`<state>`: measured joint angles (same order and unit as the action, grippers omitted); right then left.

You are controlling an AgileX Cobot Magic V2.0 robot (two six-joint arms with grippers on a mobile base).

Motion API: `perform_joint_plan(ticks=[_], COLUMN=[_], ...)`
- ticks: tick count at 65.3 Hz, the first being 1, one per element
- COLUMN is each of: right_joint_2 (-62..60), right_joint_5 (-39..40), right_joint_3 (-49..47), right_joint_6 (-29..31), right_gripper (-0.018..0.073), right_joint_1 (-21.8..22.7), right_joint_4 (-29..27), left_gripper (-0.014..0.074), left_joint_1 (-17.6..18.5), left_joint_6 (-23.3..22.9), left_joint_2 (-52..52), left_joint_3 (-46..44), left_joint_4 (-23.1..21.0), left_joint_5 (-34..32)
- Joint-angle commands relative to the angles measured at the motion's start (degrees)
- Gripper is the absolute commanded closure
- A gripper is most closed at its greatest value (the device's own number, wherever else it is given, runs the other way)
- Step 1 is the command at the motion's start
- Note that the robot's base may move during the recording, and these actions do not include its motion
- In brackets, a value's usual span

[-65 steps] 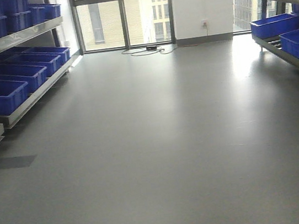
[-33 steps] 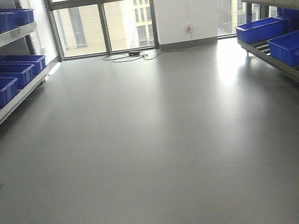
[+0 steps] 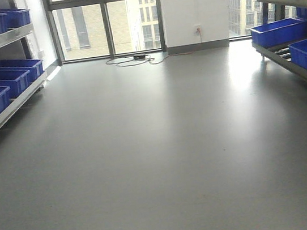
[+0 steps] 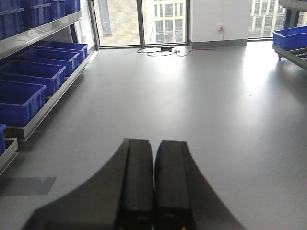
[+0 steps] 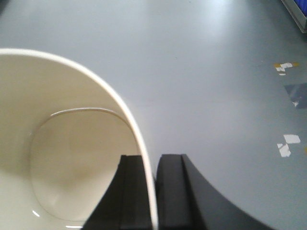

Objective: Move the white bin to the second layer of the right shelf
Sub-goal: 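Turn and drive the base toward the blue-bin roller shelf rack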

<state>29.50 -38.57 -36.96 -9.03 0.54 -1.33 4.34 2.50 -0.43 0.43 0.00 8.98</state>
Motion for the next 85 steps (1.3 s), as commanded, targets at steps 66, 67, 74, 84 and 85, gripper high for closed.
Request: perform_joint_plan(ticks=[66,67,74,84,85], right_joint_2=[0.0,0.0,0.0,0.0,0.0], right_joint_5=[5.3,5.3,5.3,5.3,5.3], right_joint_3=[-1.6,-1.6,-1.6,-1.6,-1.6], right_joint_6=[0.1,0.1,0.1,0.1,0.1], right_gripper=[0.0511,0.0511,0.0511,0.0511,0.0511], right_joint_1=[0.3,0.3,0.3,0.3,0.3], right_joint_4=[0.1,0.1,0.1,0.1,0.1], left_gripper=[0.0512,0.0512,0.0512,0.0512,0.0512], left_joint_1=[0.2,0.2,0.2,0.2,0.2], left_joint_6=[-0.3,-0.3,-0.3,-0.3,-0.3], left_joint_2=[-0.9,-0.9,-0.9,-0.9,-0.9], left_joint_3=[2.1,2.1,2.1,2.1,2.1], left_joint_4=[0.0,0.0,0.0,0.0,0.0], left_joint_5=[-4.8,-4.8,-4.8,-4.8,-4.8])
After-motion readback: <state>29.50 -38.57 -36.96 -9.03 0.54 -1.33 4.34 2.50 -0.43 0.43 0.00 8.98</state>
